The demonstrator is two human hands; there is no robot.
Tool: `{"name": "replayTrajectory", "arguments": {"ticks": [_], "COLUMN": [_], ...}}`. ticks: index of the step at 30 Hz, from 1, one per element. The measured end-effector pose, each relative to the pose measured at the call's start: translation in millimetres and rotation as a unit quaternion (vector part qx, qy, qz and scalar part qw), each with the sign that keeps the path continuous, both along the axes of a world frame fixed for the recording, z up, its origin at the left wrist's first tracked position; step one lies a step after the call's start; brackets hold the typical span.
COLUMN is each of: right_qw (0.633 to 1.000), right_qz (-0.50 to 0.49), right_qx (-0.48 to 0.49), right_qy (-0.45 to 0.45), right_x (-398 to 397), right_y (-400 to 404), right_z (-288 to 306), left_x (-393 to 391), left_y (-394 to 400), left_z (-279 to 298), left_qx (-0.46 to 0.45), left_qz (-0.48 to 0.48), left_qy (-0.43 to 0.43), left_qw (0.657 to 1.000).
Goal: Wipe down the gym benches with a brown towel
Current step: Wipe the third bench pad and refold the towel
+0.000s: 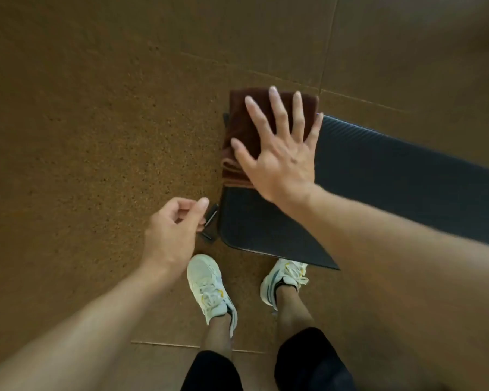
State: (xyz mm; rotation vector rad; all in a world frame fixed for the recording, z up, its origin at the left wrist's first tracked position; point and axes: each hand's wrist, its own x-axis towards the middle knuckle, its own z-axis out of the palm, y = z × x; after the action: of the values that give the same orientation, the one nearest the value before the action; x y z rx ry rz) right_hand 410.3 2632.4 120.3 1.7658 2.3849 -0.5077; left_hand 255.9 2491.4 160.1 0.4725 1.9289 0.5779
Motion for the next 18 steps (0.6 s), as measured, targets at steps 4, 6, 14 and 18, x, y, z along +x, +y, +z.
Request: {"name": "replayTrajectory", "arguments": {"ticks": [4,6,14,18], "right_qw": [0.998,0.996,0.995,0.992], "right_qz": [-0.054,-0.066,-0.097,-0.125], "right_qx": [0.016,0.051,-0.021,-0.024], "right_qy": [0.013,0.028,0.022,-0.009], "right_x": [-10,-7,-1,-4], "right_y": [11,-40,-96,8], "right_z": [-3,1,4,2], "left_x": [-3,0,23,29], "left_y": [25,35,44,56], "left_z": [0,4,25,19], "left_qx": [0.038,0.055,0.111,0.114], "left_qz": [-0.002,0.0,-0.124,-0.136], "left_qy": [0.039,0.051,0.042,0.022], "left_qw": [0.999,0.997,0.985,0.984]}}
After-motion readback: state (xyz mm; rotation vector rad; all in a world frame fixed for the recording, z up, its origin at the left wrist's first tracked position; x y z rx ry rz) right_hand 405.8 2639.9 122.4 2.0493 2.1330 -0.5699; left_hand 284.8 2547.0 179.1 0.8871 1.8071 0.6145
